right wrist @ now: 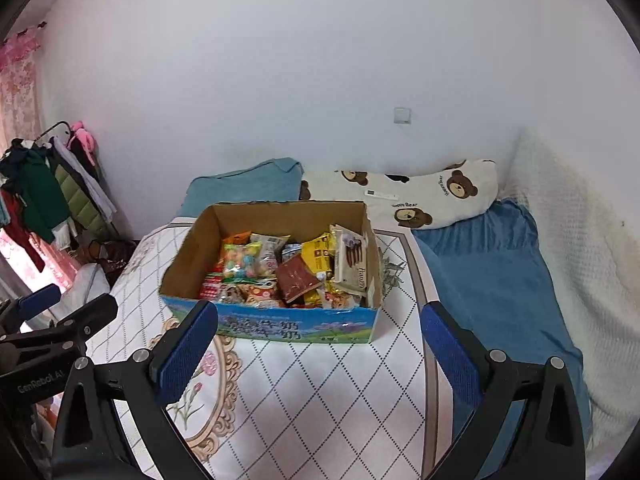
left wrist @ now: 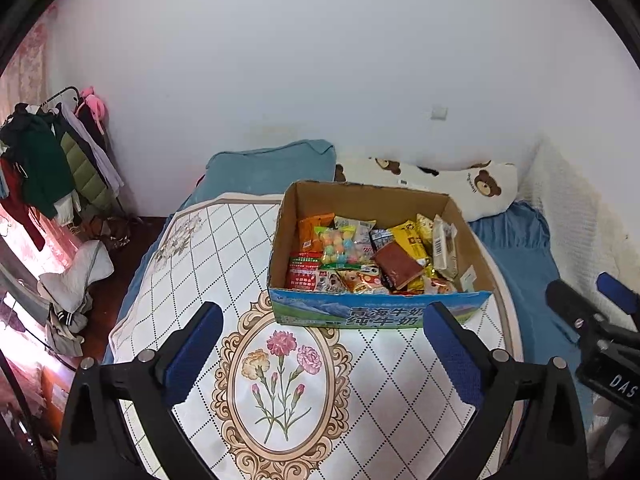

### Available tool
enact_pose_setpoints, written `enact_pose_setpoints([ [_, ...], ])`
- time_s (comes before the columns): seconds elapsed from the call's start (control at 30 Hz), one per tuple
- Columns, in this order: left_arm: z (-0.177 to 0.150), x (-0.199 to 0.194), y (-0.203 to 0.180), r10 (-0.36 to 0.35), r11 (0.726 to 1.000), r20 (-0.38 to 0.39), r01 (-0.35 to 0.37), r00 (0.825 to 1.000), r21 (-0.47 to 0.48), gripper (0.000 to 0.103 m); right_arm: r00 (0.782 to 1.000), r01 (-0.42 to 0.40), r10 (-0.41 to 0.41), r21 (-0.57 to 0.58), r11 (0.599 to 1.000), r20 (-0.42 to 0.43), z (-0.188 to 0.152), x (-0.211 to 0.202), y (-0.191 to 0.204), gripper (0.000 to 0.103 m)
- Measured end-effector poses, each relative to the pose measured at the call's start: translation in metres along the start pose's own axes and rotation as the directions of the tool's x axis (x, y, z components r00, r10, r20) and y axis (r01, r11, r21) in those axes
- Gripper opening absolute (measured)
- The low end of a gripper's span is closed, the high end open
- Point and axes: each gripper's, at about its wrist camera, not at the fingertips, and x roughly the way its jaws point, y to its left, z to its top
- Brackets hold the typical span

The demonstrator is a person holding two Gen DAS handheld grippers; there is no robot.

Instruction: Organize snacks

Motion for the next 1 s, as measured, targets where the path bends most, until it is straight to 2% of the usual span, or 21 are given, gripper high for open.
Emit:
enact_pose_setpoints([
  [0.17,0.003,0.025,-0.003,-0.017,1.000,-0.056,0.017,0.998,0.000,0.102,1.000,0.010,-0.010,0.011,1.000,-0.011,0.005,0.023,-0.006,0.103],
  [0.53,0.011,0.054,-0.008,-0.014,1.000,-0.102,0.015,0.995,0.009,0.102,0.999,0.035,-0.034,0.018,0.999,-0.041,0.008,0.064,-0.013,0.103],
  [1.0,0.012,0.059,-0.012,-0.022,1.000,-0.098,0.023,0.995,0.017,0.102,0.999,0.035,-0.034,0.016,0.999,-0.040,0.008,0.075,-0.015,0.103],
])
